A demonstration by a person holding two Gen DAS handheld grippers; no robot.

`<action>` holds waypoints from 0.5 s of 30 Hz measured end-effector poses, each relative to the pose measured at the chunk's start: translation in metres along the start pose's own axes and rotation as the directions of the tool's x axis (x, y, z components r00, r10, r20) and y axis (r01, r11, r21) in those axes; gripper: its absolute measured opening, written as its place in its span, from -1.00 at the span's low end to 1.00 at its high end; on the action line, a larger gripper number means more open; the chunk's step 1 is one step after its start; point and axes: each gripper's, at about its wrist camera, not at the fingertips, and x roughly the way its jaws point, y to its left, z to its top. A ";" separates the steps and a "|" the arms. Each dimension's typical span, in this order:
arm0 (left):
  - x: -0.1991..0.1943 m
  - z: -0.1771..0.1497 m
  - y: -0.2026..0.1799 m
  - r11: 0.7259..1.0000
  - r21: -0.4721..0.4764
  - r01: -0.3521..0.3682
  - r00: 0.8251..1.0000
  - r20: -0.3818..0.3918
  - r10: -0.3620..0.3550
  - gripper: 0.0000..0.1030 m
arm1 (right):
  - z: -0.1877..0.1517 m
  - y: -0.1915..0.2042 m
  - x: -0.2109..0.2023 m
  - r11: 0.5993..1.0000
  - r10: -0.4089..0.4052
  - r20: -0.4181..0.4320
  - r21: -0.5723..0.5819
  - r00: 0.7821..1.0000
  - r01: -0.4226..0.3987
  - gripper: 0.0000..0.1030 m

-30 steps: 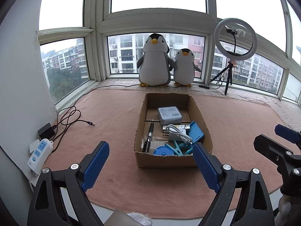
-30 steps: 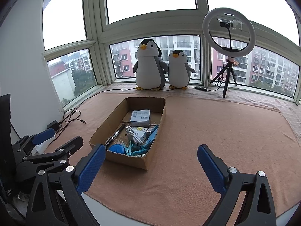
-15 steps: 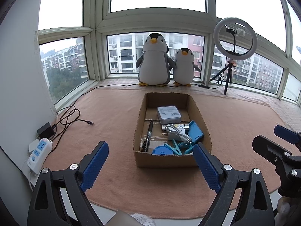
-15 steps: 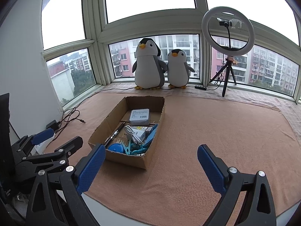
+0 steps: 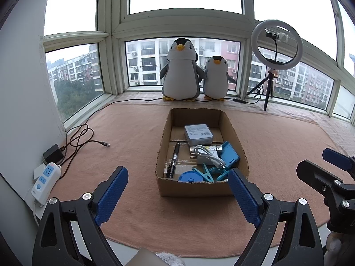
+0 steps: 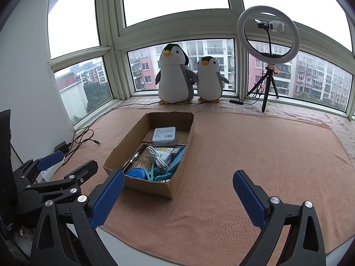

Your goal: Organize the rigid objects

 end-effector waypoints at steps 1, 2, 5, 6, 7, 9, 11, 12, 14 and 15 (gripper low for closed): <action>0.000 0.000 0.000 1.000 0.000 0.000 1.000 0.000 0.000 0.82 | 0.000 0.000 0.000 1.000 0.000 -0.001 0.000 1.000 0.000 0.88; 0.000 0.000 0.000 1.000 0.000 -0.001 1.000 -0.001 0.001 0.82 | 0.000 0.000 0.000 1.000 0.000 -0.003 0.000 1.000 0.000 0.88; 0.000 0.000 0.000 1.000 0.000 -0.001 1.000 0.000 0.001 0.82 | -0.001 0.000 0.001 1.000 -0.001 -0.002 0.001 1.000 0.001 0.88; 0.000 0.000 0.000 1.000 0.000 -0.001 1.000 -0.001 0.001 0.82 | 0.000 0.000 0.001 1.000 0.000 -0.004 0.001 1.000 0.000 0.88; 0.000 0.000 0.000 1.000 0.000 -0.001 1.000 -0.001 0.001 0.82 | -0.001 0.000 0.001 1.000 0.001 -0.005 0.000 1.000 -0.001 0.88; 0.000 -0.001 -0.002 1.000 0.000 0.000 1.000 -0.002 0.000 0.82 | 0.000 0.000 0.001 1.000 0.000 -0.004 0.000 1.000 0.000 0.88; 0.000 -0.002 -0.004 1.000 0.001 0.000 1.000 -0.002 0.000 0.82 | -0.001 -0.001 0.002 1.000 0.001 -0.006 0.002 1.000 -0.001 0.88; 0.000 -0.002 -0.004 1.000 0.002 -0.001 1.000 -0.002 0.001 0.82 | -0.001 -0.001 0.002 1.000 0.001 -0.006 0.002 1.000 -0.001 0.88; 0.001 -0.003 -0.006 1.000 0.003 -0.001 1.000 -0.002 0.001 0.82 | -0.002 -0.001 0.002 1.000 0.000 -0.006 0.002 1.000 0.000 0.88; 0.001 -0.004 -0.007 1.000 0.003 -0.001 1.000 -0.002 0.001 0.82 | -0.001 -0.001 0.002 1.000 0.001 -0.006 0.002 1.000 -0.001 0.88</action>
